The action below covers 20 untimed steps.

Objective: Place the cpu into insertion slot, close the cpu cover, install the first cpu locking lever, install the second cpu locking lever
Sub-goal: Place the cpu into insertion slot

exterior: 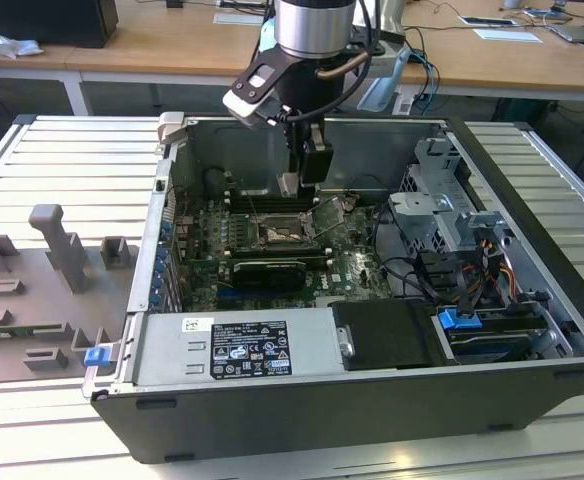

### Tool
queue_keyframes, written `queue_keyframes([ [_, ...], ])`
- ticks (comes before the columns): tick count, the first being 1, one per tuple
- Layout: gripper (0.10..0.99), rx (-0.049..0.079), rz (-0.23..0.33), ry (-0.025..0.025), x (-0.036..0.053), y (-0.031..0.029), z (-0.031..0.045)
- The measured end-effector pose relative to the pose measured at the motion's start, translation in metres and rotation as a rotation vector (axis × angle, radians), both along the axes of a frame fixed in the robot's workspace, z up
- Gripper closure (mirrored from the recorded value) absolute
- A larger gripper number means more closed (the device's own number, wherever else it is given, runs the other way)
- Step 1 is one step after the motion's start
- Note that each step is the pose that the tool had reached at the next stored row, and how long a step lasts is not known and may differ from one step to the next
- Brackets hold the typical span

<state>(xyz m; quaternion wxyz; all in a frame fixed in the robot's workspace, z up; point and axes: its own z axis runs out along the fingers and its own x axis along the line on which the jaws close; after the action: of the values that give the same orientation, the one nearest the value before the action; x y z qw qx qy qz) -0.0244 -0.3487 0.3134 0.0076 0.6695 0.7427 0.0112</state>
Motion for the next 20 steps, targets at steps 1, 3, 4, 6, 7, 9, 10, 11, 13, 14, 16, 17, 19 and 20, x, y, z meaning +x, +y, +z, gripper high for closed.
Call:
queue_keyframes([
  [1, 0.545, 0.0, 0.0, 0.0003, 0.0, 0.0, -0.0009],
  [3, 0.545, 0.0, 0.0, 0.0004, 0.0, 0.0, -0.0027],
  [4, 0.545, 0.0, 0.0, 0.0004, 0.0, 0.0, -0.0035],
  [6, 0.545, 0.0, 0.0, 0.0006, 0.0, 0.0, -0.0096],
  [7, 0.545, 0.0, 0.0, 0.0012, 0.0002, 0.0, -0.0112],
  [9, 0.545, 0.0, -0.001, 0.0019, 0.0003, 0.0002, -0.0139],
  [10, 0.545, 0.0, -0.007, 0.002, 0.0003, 0.0005, -0.0152],
  [11, 0.545, 0.0, -0.03, 0.002, 0.0003, 0.0005, -0.0178],
  [13, 0.545, 0.0, -0.055, 0.002, 0.0003, 0.0005, -0.0208],
  [14, 0.545, 0.0, -0.066, 0.002, 0.0002, 0.0008, -0.0227],
  [16, 0.545, 0.0, -0.067, -0.0005, 0.0002, 0.0012, -0.027],
  [17, 0.545, 0.0, -0.067, -0.0047, 0.0, 0.0012, -0.0284],
  [19, 0.545, 0.0, -0.066, -0.0142, -0.0021, 0.0012, -0.031],
  [20, 0.545, 0.001, -0.066, -0.02, -0.0055, 0.0012, -0.0329],
])
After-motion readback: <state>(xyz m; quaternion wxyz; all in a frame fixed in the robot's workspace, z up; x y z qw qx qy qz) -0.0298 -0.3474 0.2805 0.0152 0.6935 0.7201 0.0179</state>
